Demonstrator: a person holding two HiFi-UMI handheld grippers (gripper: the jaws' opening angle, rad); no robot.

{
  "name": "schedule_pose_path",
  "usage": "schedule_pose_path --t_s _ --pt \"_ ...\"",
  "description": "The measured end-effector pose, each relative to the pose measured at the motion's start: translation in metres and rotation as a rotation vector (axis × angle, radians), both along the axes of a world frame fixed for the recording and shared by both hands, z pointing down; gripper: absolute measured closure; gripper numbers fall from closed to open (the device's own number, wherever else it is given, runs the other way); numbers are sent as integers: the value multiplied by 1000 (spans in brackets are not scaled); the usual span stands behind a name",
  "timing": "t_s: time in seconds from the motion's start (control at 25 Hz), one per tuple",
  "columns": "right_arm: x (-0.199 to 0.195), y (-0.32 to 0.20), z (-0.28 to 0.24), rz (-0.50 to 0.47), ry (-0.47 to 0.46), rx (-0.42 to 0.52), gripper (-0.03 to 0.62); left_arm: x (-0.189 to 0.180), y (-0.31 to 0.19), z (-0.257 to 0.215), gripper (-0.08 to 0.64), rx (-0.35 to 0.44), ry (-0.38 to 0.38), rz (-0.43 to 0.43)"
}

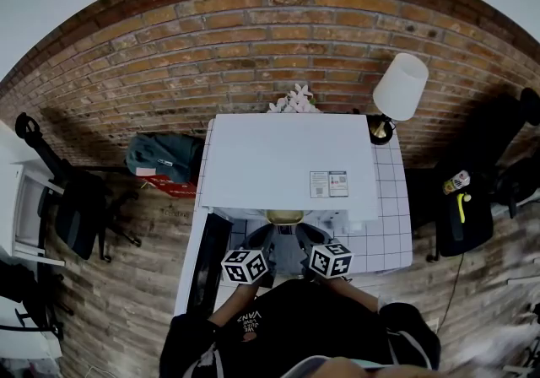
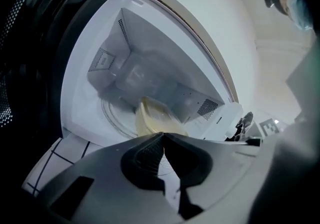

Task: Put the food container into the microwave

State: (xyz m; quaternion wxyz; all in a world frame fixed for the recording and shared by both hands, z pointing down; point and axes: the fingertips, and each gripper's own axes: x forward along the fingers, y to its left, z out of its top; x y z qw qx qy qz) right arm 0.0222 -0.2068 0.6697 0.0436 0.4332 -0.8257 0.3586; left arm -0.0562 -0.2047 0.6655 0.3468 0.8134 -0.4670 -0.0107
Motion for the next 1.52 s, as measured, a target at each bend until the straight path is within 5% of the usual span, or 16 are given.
schedule_pose_path --t_s 1.52 --pt "-8 -32 -3 -10 0 13 581 -8 -29 2 548 -16 6 -15"
